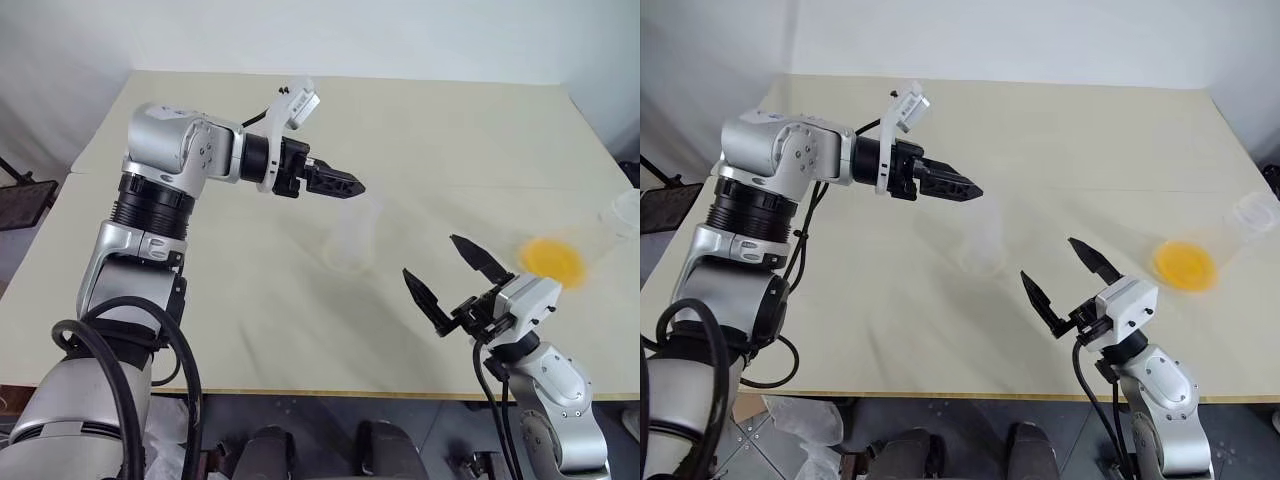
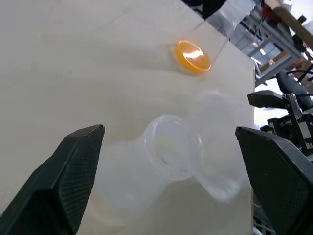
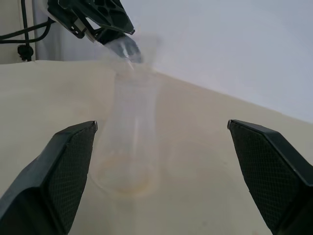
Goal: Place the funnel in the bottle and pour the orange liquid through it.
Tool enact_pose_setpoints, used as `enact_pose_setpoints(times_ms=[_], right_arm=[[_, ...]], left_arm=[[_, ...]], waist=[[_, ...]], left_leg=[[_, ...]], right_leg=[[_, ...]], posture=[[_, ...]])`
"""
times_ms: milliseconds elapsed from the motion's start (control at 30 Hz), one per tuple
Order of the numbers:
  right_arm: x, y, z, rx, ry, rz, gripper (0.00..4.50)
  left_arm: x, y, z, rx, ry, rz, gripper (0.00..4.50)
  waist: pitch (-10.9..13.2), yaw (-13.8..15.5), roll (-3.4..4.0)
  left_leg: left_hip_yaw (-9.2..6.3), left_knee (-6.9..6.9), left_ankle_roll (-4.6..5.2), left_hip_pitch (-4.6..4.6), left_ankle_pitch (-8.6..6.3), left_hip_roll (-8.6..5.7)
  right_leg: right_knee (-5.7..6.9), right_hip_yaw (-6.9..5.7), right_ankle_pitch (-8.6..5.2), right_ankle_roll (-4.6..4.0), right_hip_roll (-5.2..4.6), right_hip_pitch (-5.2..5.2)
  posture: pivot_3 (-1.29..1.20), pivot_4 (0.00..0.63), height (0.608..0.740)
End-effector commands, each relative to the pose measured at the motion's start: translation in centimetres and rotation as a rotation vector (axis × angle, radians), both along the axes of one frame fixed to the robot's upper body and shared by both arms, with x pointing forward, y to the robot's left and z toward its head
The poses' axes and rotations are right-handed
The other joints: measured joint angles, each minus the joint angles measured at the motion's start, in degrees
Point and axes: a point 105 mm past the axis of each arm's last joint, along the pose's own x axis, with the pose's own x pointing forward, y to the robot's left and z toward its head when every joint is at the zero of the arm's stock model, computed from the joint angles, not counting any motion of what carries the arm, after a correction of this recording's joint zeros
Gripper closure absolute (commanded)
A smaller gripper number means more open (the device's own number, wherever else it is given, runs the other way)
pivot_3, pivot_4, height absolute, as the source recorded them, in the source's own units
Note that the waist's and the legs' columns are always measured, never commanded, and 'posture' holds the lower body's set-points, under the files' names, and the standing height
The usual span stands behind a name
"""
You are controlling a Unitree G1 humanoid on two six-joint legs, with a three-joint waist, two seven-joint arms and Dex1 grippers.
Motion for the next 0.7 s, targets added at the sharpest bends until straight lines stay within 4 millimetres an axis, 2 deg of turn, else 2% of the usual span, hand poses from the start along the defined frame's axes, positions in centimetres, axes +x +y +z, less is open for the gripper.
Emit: enact_pose_setpoints(times_ms=[33,233,333,400,467,533,667,700], right_arm=[[-0.3,0.3,1.2,0.007,-0.056,0.012,0.00],[-0.3,0.0,1.3,-0.005,-0.052,0.014,0.00],[-0.2,-0.7,1.5,-0.006,-0.039,0.008,0.00],[-0.3,-1.3,1.7,-0.004,-0.029,0.000,0.00],[-0.6,-2.7,1.7,-0.013,-0.013,-0.035,0.00],[-0.9,-4.1,1.6,-0.019,0.002,-0.077,0.00],[-1.7,-6.5,1.5,-0.027,0.015,-0.172,0.00],[-2.2,-8.2,1.3,-0.026,0.026,-0.237,0.00]], left_arm=[[-0.7,0.6,2.2,-0.135,-0.186,-0.085,0.02],[-0.9,4.6,2.4,-0.330,-0.378,-0.104,0.02],[-2.2,6.7,0.5,-0.310,-0.419,-0.157,0.02],[-2.3,8.2,-0.7,-0.293,-0.482,-0.117,0.02],[-2.7,9.5,-3.1,-0.209,-0.549,-0.100,0.02],[-3.3,10.3,-4.7,-0.172,-0.582,-0.097,0.02],[-4.2,11.0,-6.3,-0.134,-0.674,-0.099,0.02],[-4.3,11.3,-7.2,-0.135,-0.665,-0.070,0.02]], waist=[[0.00,-0.04,0.00],[0.00,-0.16,0.01],[-0.01,-0.25,0.01],[-0.01,-0.22,0.02],[-0.01,-0.07,0.02],[-0.01,0.16,0.02],[-0.01,0.40,0.01],[-0.01,0.41,0.01]], left_leg=[[0.00,0.00,0.00,0.01,0.00,0.00],[0.00,0.03,0.00,-0.01,0.00,0.04],[0.02,0.03,0.00,0.01,0.00,0.03],[0.03,0.03,0.00,0.03,0.00,0.03],[0.02,0.06,0.00,0.00,0.00,0.03],[0.01,0.06,0.00,-0.03,0.00,0.01],[0.08,0.15,0.00,-0.15,0.00,-0.02],[0.11,0.16,0.00,-0.15,0.00,-0.02]], right_leg=[[0.00,0.00,0.00,0.00,0.00,0.00],[0.01,-0.05,0.00,0.00,0.01,-0.02],[0.03,-0.04,0.00,0.00,0.00,-0.02],[0.06,-0.04,0.00,0.00,0.01,-0.02],[0.04,-0.05,0.00,0.00,0.00,-0.01],[0.04,-0.08,0.00,0.00,-0.01,0.00],[0.05,-0.18,0.00,0.00,-0.02,0.07],[0.04,-0.19,0.00,0.00,-0.02,0.08]], posture=[[0.00,0.150,0.740],[0.00,0.150,0.740],[0.00,0.150,0.740],[0.00,0.150,0.740],[0.00,0.150,0.740],[0.00,0.150,0.740],[0.00,0.150,0.740],[0.00,0.150,0.740]])
